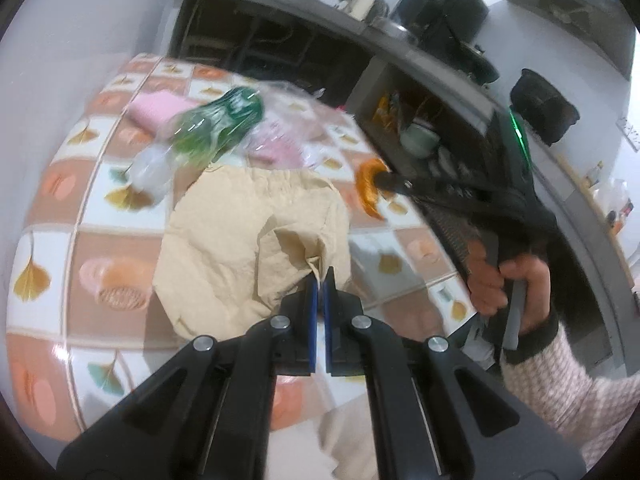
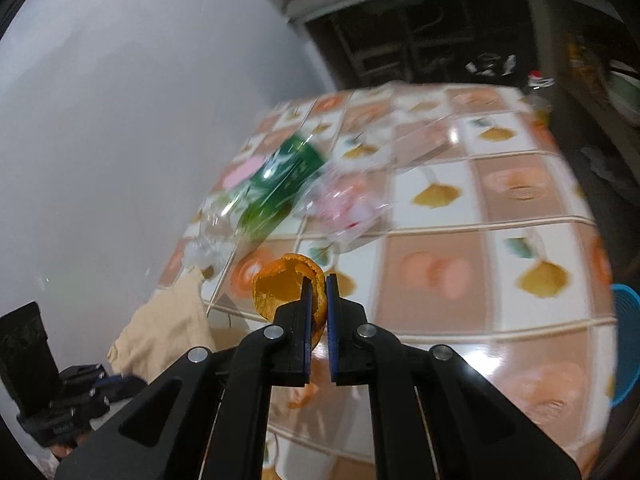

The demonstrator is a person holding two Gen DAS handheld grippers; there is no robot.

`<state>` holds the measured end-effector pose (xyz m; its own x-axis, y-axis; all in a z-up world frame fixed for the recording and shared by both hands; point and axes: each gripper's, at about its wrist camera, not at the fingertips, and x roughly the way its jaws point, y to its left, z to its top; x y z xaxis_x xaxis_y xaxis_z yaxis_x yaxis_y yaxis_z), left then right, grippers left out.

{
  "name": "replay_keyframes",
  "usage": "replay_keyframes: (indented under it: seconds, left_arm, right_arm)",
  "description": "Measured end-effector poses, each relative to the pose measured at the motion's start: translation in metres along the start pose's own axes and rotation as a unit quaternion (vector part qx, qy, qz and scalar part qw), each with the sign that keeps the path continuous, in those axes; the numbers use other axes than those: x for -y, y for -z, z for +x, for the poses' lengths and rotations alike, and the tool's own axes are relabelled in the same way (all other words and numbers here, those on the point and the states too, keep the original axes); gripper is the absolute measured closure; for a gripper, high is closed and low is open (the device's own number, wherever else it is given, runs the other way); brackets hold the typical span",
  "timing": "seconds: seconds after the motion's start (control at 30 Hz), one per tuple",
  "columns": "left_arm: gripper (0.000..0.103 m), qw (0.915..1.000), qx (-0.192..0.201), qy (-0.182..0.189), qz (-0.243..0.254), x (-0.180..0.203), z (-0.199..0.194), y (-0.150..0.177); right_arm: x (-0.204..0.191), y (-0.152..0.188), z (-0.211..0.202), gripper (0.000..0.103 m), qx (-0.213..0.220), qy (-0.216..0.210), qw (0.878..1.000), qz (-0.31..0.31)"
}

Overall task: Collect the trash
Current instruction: 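Carry the beige bag and orange peel over the blue wastebasket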

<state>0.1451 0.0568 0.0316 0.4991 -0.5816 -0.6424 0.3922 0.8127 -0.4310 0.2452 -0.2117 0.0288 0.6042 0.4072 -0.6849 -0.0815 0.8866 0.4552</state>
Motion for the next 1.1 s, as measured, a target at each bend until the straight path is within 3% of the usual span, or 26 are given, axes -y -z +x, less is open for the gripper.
replay_keyframes:
  seconds: [0.2, 0.4, 0.53, 0.7, 0.83, 1.1]
  left_arm:
    - [0.102, 0.9987, 0.007, 0.031, 0.039, 0.046, 0.014, -0.028]
    - [0.102, 0.9922, -0.008, 0.091, 0.085, 0.114, 0.055, -0.062]
    - [0.102, 0.982, -0.063, 0.144, 0.105, 0.169, 0.113, -0.081]
    - [0.102, 0.9655, -0.148, 0.179, 0.118, 0.237, 0.201, -0.087]
    - [0.102, 0.9526, -0.213, 0.171, 0.134, 0.281, 0.275, -0.079]
    - [0.102, 0.928, -0.328, 0.109, 0.139, 0.329, 0.417, -0.052]
  right_arm:
    - [0.048, 0.007, -0.074, 0.097, 0.065, 0.027, 0.997, 0.04]
    - [0.115, 0.023, -0.152, 0.097, 0.13, 0.09, 0.983, 0.098]
    - [0.168, 0.045, -0.192, 0.097, 0.155, 0.141, 0.967, 0.145]
    - [0.235, 0.078, -0.217, 0.097, 0.157, 0.201, 0.947, 0.197]
    - [0.286, 0.101, -0.212, 0.097, 0.14, 0.215, 0.934, 0.247]
    - [0.384, 0.134, -0.169, 0.097, 0.092, 0.224, 0.911, 0.335]
